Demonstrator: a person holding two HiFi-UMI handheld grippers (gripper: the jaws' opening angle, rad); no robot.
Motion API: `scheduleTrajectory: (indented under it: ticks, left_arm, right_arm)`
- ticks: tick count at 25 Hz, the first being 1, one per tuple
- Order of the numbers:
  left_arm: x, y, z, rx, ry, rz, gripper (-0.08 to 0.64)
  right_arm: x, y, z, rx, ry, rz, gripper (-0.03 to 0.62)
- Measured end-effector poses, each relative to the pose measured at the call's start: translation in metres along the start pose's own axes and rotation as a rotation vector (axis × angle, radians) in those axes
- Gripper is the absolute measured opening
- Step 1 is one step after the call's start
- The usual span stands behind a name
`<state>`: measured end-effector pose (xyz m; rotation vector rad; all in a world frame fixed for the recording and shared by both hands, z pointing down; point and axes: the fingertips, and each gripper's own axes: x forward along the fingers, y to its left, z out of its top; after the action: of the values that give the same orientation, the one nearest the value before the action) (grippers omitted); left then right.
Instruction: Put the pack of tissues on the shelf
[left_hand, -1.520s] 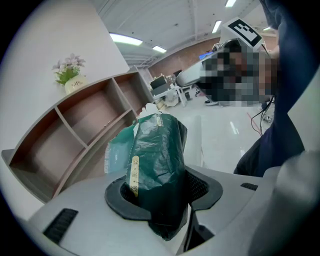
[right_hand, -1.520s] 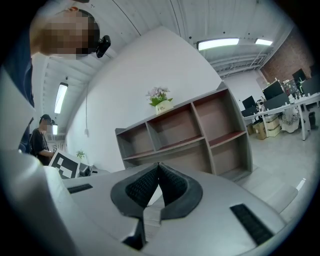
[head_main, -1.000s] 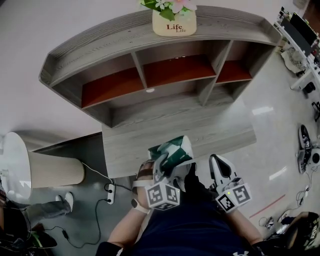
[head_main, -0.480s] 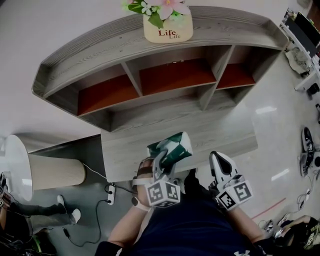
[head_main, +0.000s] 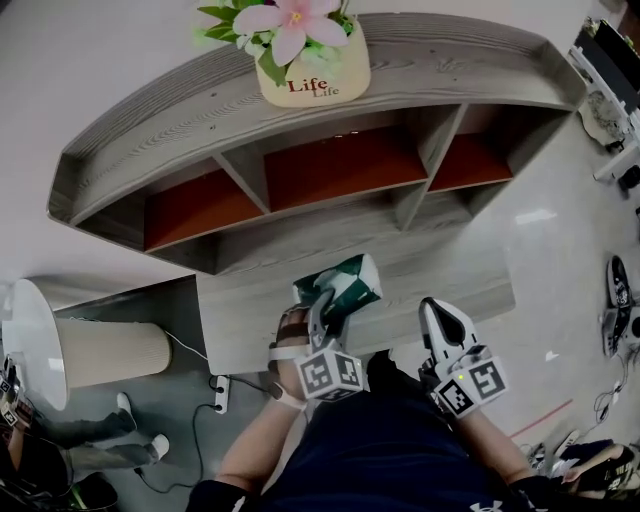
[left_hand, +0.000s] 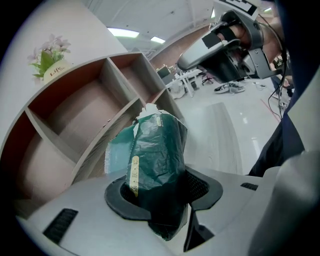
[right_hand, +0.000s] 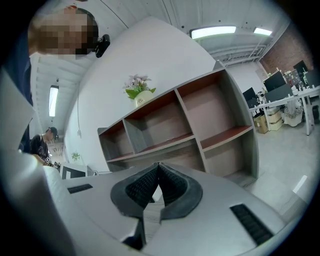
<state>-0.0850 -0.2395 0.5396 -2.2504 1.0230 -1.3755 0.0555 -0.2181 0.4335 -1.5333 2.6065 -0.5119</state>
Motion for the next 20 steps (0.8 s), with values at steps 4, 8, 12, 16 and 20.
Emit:
scheduleTrajectory:
  ticks: [4,8,12,16,20]
  left_arm:
    - [0.029,0.008,0.001,0.019,0.016,0.028,0.187]
    - [0.055,0.012,0.001,0.062,0.027,0.042,0.187]
    - [0.084,0.015,-0.001,0.087,0.038,0.038,0.189]
    - [0.110,0.019,-0.002,0.109,0.058,0.036,0.190]
    - [0.138,0.033,0.001,0.134,0.064,0.058,0.190]
  right_arm:
    - [0.010,-0.014,0.003,0.007,-0.001,0.002,0.005]
    - [0.016,-0.026,0.003,0.015,0.005,-0.005,0.004]
    - [0.022,-0.037,0.003,0.021,0.009,-0.016,0.005]
    - [0.021,-0.045,0.001,0.028,0.024,-0.028,0.004]
    - [0.023,-0.057,0.002,0.031,0.025,-0.042,0.004]
